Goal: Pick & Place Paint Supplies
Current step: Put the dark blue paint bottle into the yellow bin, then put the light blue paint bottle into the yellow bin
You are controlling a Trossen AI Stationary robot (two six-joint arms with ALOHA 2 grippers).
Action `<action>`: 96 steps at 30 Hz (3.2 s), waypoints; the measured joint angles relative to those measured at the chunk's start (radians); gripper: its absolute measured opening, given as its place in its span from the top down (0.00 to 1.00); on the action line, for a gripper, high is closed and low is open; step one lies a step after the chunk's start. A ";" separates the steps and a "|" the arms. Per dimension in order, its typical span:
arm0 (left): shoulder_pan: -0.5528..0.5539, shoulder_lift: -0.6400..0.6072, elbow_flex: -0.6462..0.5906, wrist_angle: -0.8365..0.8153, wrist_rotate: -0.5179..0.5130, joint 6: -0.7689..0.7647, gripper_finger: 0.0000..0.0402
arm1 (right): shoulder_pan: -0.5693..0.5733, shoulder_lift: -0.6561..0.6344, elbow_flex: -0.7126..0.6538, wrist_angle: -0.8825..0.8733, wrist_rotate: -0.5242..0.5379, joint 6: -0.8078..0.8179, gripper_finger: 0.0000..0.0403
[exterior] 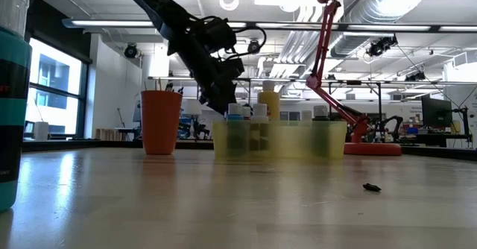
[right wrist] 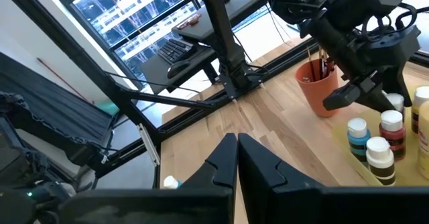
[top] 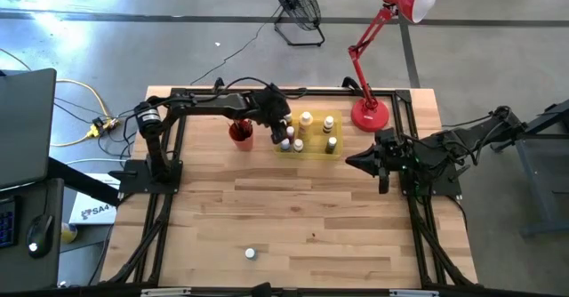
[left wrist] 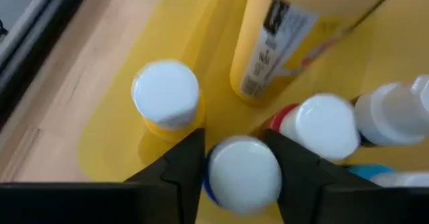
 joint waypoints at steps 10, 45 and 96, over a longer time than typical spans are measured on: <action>0.000 -0.005 0.044 -0.074 0.005 0.007 0.42 | 0.000 0.000 0.000 0.000 -0.026 0.004 0.99; -0.151 -0.053 0.699 -0.749 0.059 0.061 0.47 | 0.000 0.001 0.000 0.000 -0.112 0.031 0.99; -0.941 -0.145 0.730 -1.017 0.213 0.043 0.72 | 0.000 0.001 0.000 0.007 -0.110 0.055 0.99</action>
